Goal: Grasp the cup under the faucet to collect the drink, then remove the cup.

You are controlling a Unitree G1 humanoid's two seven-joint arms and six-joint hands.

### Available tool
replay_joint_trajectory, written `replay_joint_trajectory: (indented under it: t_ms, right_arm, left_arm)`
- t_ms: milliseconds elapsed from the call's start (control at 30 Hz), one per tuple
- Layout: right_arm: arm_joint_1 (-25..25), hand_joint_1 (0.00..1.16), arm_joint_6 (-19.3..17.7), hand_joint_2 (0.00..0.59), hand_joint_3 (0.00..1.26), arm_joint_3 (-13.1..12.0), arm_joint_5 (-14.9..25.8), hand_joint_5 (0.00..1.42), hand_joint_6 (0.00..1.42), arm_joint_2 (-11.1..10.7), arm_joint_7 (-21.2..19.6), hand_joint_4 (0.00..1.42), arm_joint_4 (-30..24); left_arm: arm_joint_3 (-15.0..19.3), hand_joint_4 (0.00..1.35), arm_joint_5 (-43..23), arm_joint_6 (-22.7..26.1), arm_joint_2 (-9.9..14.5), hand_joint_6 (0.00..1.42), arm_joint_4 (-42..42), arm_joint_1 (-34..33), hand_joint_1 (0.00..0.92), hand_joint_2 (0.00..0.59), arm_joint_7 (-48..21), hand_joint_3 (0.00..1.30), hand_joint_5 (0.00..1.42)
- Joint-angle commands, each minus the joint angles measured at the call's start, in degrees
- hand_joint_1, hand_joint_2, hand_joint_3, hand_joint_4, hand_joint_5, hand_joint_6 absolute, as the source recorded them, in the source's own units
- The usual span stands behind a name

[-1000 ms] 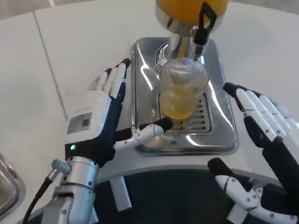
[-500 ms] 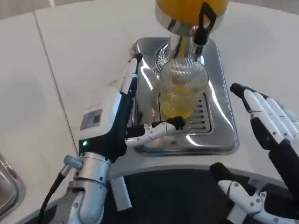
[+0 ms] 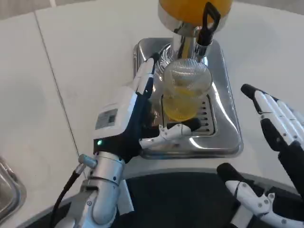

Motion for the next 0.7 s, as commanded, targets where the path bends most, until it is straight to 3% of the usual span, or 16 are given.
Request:
replay_joint_trajectory:
  t_ms: [33,533,700]
  right_arm:
    - [0.31,0.39,-0.08,0.385,0.0,-0.18,-0.06,0.0,0.0,0.89,0.52,0.0,-0.94]
    - [-1.81,0.4,1.06,0.385,0.0,1.21,-2.1,0.0,0.0,2.66,3.19,0.0,-0.94]
    - [-2.55,0.4,1.82,0.385,0.0,2.02,-2.96,0.0,0.0,2.8,4.48,0.0,-0.94]
  left_arm:
    - [-1.58,0.0,0.43,-1.16,-1.13,0.21,2.99,-2.21,0.206,0.034,1.04,0.0,0.22]
    - [-1.93,0.04,-0.86,-2.59,-3.55,0.3,9.23,-6.37,0.231,0.05,3.5,0.0,0.32]
    - [-1.19,0.1,-1.91,-2.96,-4.16,0.44,10.72,-7.06,0.256,0.057,4.82,0.04,0.42]
